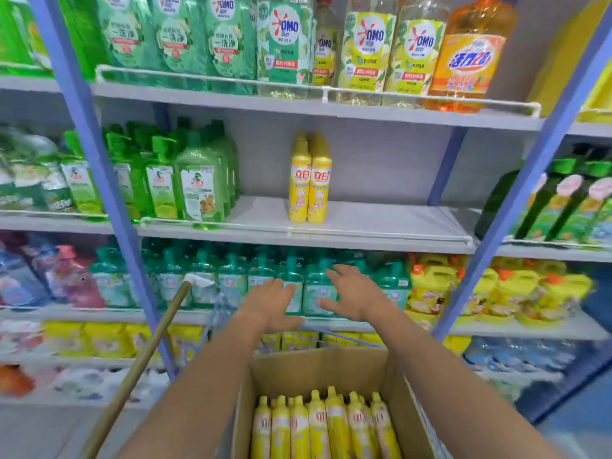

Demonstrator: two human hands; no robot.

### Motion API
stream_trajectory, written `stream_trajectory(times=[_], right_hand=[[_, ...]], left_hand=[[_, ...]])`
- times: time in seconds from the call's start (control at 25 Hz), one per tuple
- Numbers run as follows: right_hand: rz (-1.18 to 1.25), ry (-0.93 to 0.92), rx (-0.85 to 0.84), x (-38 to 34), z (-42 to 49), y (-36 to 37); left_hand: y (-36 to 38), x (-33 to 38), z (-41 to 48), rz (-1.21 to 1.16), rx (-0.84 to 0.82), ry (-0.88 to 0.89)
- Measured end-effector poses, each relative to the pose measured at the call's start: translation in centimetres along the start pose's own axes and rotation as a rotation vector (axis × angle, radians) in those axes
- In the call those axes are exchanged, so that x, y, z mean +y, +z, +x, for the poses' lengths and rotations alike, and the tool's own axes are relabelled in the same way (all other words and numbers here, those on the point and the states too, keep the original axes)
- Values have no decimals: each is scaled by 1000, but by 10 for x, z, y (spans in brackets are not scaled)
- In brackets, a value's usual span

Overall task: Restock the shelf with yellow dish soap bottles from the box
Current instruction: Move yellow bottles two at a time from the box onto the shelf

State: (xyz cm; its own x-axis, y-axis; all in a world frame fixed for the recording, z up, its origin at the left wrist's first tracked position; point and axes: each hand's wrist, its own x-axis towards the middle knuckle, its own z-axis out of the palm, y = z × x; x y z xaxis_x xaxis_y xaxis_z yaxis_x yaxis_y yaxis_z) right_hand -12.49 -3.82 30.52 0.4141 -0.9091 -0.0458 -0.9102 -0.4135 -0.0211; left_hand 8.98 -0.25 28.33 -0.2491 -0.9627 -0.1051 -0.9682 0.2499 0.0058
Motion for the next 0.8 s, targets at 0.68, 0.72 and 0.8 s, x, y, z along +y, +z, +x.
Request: stream_trajectory(times=[0.68, 0.72, 0.8], right_hand=[[220, 122, -526, 65, -58, 258], [227, 134, -551, 75, -54, 270], [240, 159, -579, 95, -44, 292]], left_hand=[[246, 51, -5, -298, -568, -200], [255, 57, 4, -305, -596, -200], [266, 68, 23, -320, -630, -208]])
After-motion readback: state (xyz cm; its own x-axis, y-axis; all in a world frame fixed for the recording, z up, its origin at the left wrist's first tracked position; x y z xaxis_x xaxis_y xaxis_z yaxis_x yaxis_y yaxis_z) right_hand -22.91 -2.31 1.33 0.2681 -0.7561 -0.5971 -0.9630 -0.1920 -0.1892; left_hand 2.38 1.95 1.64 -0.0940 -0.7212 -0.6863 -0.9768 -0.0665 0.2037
